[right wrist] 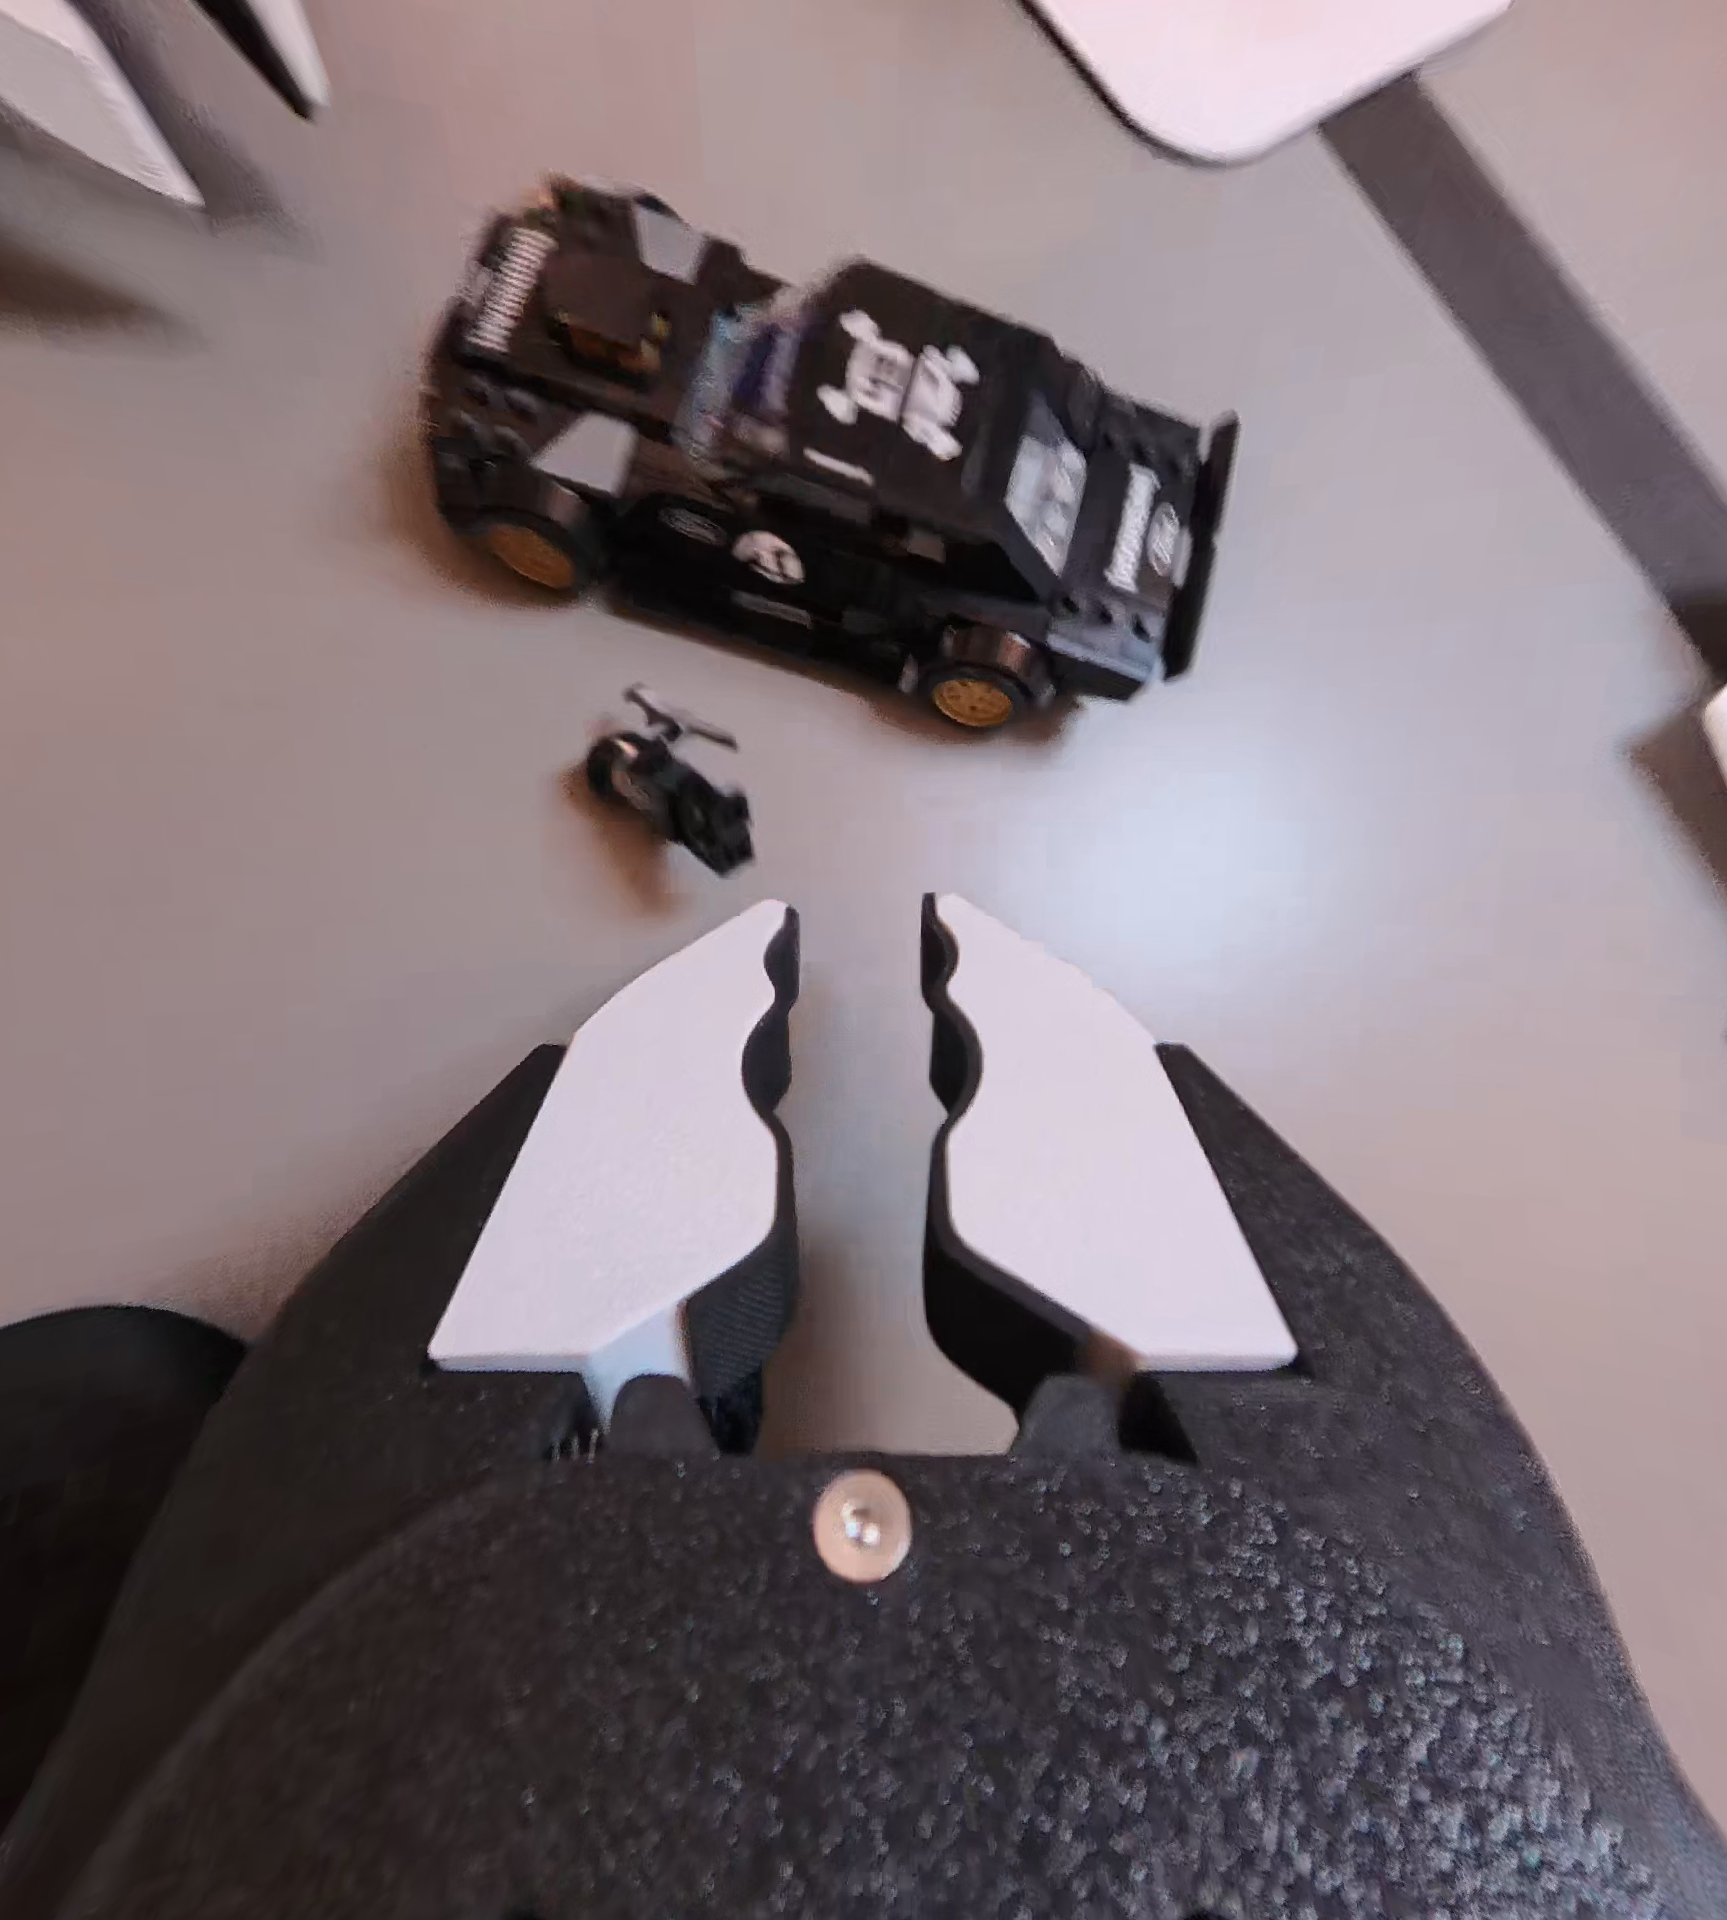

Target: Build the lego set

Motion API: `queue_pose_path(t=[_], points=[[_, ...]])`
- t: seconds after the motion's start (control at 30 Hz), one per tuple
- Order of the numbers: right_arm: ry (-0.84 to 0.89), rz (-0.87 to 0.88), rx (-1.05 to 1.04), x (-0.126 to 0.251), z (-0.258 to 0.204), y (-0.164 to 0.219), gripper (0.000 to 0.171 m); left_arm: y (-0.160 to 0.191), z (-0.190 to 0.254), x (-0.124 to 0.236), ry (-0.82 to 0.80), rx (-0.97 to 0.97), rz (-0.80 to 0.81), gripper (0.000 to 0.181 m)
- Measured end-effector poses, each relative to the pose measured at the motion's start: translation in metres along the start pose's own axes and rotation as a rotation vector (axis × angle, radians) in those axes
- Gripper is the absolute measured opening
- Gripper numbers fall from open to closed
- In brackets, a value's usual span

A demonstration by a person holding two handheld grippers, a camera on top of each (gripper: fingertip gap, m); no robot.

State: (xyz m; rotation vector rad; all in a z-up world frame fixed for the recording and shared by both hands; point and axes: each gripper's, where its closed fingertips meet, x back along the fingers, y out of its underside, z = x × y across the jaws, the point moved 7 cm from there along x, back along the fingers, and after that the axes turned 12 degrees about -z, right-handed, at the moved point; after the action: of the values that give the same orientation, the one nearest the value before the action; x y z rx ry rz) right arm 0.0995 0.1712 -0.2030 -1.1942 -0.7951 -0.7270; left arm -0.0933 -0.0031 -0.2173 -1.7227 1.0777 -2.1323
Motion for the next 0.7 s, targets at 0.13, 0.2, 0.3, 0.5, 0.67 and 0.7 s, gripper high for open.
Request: queue_pose_path(t=[0.13,0.2,0.3,0.5,0.67,0.7], points=[[0.151,-0.012,0.227,0.001,-0.042,-0.015,0.028,0.001,0.0,-0.001,0.006,0.0,-0.005,0.028],[0.171,-0.072,0.29,-0.002,-0.055,-0.018,0.028,0.0,0.001,-0.001,0.003,-0.003,-0.005,0.028],[0.14,-0.132,0.297,-0.002,-0.062,-0.017,0.029,0.0,0.002,0.001,-0.003,-0.011,-0.003,0.027],[-0.031,-0.142,0.257,0.006,-0.058,-0.025,0.029,0.0,0.004,0.0,0.011,-0.02,-0.007,0.027],[-0.31,-0.26,0.181,-0.013,-0.032,-0.033,0.027,0.0,0.007,-0.001,0.014,-0.038,-0.022,0.027],[-0.356,-0.287,0.166,-0.017,-0.032,-0.035,0.027,0.001,0.007,-0.001,0.013,-0.04,-0.024,0.027]])
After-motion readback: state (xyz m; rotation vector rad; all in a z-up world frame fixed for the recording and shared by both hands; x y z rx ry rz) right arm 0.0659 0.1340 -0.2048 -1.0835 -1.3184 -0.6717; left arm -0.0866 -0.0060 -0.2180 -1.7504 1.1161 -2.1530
